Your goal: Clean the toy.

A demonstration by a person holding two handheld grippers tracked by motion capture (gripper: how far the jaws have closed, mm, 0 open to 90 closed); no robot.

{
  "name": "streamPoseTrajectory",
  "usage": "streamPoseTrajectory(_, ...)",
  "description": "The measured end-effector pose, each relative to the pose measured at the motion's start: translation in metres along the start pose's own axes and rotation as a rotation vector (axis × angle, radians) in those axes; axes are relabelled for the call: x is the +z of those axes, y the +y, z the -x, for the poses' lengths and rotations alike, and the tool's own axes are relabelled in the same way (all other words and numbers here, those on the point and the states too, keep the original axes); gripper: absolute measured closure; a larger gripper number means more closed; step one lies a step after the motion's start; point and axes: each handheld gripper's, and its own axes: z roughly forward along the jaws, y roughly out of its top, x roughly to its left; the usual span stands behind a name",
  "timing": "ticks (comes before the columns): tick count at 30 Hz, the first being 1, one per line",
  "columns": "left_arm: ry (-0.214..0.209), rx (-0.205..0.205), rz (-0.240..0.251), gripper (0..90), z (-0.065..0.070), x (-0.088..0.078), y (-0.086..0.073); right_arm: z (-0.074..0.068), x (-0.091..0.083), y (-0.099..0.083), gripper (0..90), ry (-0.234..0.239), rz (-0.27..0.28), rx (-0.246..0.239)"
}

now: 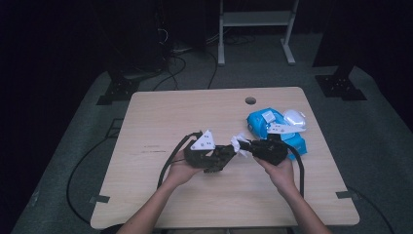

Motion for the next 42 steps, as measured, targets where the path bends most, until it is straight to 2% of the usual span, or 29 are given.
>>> streamPoseTrajectory(2, 0.011, 0.011, -0.013, 63.5, 0.0, 0.0, 0.0, 0.007, 0.0, -0.004, 82.3, 0.004, -0.008, 0.038)
streamPoseTrajectory(4, 0.004, 0.012, -0.019, 63.5, 0.0, 0.003, 0.0, 0.006, 0.0, -0.003, 82.2, 0.011, -0.001, 0.046)
streamPoseTrajectory(7, -0.004, 0.019, -0.034, 63.5, 0.002, 0.006, 0.0, -0.005, 0.001, 0.004, 82.3, 0.039, 0.017, 0.018)
streamPoseTrajectory(8, -0.007, 0.012, -0.025, 63.6, 0.003, 0.007, 0.0, -0.009, 0.002, 0.006, 82.3, 0.047, 0.021, 0.004)
streamPoseTrajectory(10, -0.009, 0.008, -0.02, 63.6, 0.002, 0.005, 0.001, -0.012, 0.003, 0.008, 82.3, 0.043, 0.02, -0.016)
streamPoseTrajectory(11, -0.006, 0.008, -0.017, 63.6, 0.002, 0.004, 0.001, -0.011, 0.002, 0.007, 82.3, 0.041, 0.017, -0.011)
streamPoseTrajectory(13, -0.006, -0.002, -0.011, 63.6, 0.0, 0.003, -0.001, -0.004, 0.001, 0.002, 82.3, 0.018, 0.005, 0.009)
streamPoseTrajectory(15, -0.007, -0.016, -0.009, 63.6, -0.002, 0.003, -0.003, 0.008, 0.001, -0.006, 82.3, 0.011, -0.001, 0.058)
streamPoseTrajectory(16, -0.004, -0.014, -0.011, 63.6, -0.002, 0.003, -0.003, 0.015, 0.001, -0.012, 82.3, 0.004, -0.022, 0.093)
streamPoseTrajectory(17, -0.003, -0.014, -0.011, 63.6, -0.002, 0.004, -0.003, 0.019, 0.001, -0.015, 82.3, 0.003, -0.029, 0.108)
streamPoseTrajectory(18, -0.007, -0.015, -0.011, 63.6, -0.003, 0.004, -0.003, 0.024, 0.002, -0.02, 82.3, 0.022, -0.03, 0.148)
streamPoseTrajectory(20, -0.015, -0.022, -0.009, 63.6, -0.003, 0.006, -0.003, 0.026, 0.006, -0.023, 82.3, 0.054, -0.042, 0.174)
streamPoseTrajectory(25, -0.024, -0.019, -0.01, 63.6, -0.002, 0.008, -0.001, 0.021, 0.007, -0.022, 82.5, 0.092, -0.024, 0.195)
streamPoseTrajectory(27, -0.019, -0.005, -0.004, 64.1, 0.001, 0.008, 0.001, 0.016, 0.006, -0.019, 82.6, 0.106, -0.016, 0.19)
streamPoseTrajectory(31, -0.035, -0.006, 0.013, 64.9, 0.004, 0.01, 0.004, 0.002, 0.006, -0.009, 82.6, 0.126, -0.005, 0.135)
streamPoseTrajectory(32, -0.028, -0.002, 0.008, 65.3, 0.005, 0.011, 0.003, -0.002, 0.008, -0.008, 82.6, 0.124, -0.01, 0.117)
streamPoseTrajectory(34, -0.018, 0.004, -0.005, 65.3, 0.005, 0.012, 0.0, -0.007, 0.013, -0.007, 82.5, 0.101, -0.031, 0.082)
streamPoseTrajectory(39, -0.014, -0.02, -0.033, 66.1, 0.002, 0.016, -0.011, -0.004, 0.022, -0.013, 82.5, 0.07, -0.077, 0.06)
streamPoseTrajectory(42, -0.015, -0.026, -0.045, 66.4, 0.0, 0.018, -0.017, -0.007, 0.023, -0.014, 82.5, 0.016, -0.109, 0.01)
